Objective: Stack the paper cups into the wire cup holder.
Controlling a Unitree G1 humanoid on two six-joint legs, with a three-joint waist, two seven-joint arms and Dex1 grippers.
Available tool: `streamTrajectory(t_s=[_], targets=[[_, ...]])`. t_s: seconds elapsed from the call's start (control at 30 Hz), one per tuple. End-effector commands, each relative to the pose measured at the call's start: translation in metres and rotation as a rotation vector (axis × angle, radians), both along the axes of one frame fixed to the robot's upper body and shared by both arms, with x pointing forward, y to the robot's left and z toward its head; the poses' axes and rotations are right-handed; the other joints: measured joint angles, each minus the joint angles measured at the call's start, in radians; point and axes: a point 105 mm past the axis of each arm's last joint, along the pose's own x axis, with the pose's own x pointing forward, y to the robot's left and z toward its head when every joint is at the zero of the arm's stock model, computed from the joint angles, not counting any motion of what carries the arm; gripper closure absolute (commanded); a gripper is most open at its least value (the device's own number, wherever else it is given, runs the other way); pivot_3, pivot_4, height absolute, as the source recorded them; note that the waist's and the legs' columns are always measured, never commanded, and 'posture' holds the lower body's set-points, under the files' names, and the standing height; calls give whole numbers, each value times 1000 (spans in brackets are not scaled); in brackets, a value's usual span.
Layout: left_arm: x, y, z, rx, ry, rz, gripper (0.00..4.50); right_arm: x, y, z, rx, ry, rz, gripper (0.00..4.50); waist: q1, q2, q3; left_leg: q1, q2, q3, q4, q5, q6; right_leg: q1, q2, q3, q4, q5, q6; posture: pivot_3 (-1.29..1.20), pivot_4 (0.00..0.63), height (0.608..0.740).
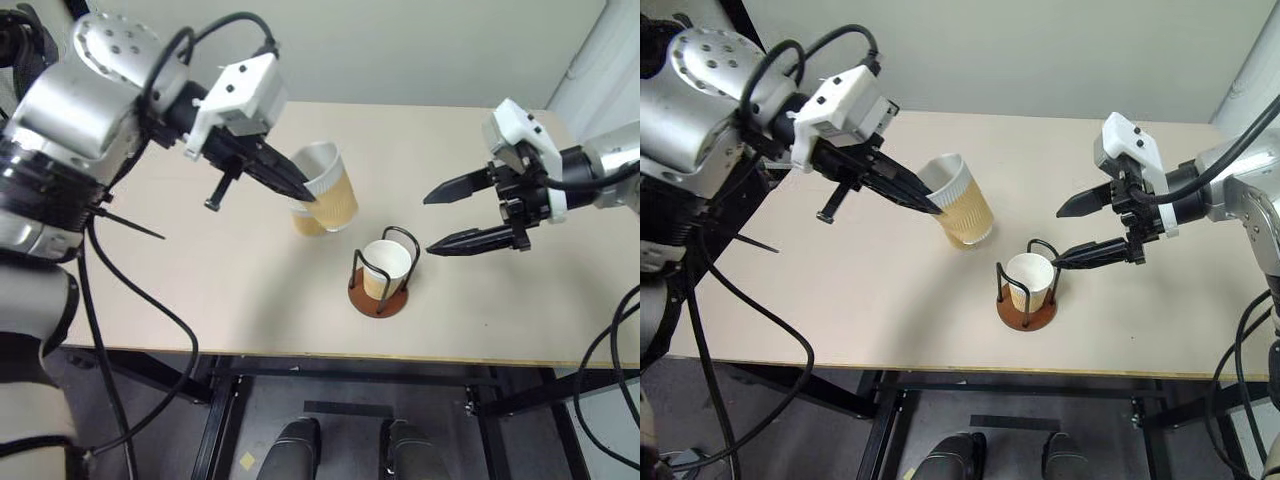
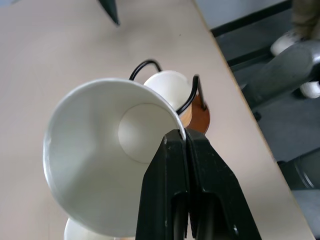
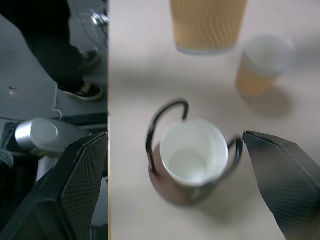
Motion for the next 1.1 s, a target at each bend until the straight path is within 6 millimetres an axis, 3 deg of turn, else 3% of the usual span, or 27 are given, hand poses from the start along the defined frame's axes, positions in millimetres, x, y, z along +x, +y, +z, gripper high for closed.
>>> streamTrajectory(t_s=[0.03,0.23,0.67,0.77,1.1], targets=[[-4,-12,16,4,-49,-78,4471,-9,-10,11,-4,-69,-43,0,2,0,0,-2,0,-1,3,-2,0,0,0,0,1,-1,2,0,150,740],[6,-32,13,58,-89,-138,4471,-11,-23,14,11,-118,-151,0,9,1,1,-8,-4,-5,8,-4,2,-1,0,-1,0,-1,10,0,150,740],[11,-76,-2,121,-131,-286,4471,-36,-48,59,93,-275,-358,0,21,2,2,-13,-7,-5,24,-11,9,4,-1,1,-2,2,22,0,150,740],[12,-82,-4,129,-145,-307,4471,-40,-53,61,94,-287,-389,0,23,2,2,-13,-7,-5,24,-11,9,5,-2,1,-2,-3,30,0,150,740],[6,-102,-14,147,-140,-383,4471,-50,-58,57,103,-291,-449,0,27,2,2,-12,-8,0,25,-14,11,6,-1,2,-3,-4,35,0,150,740]])
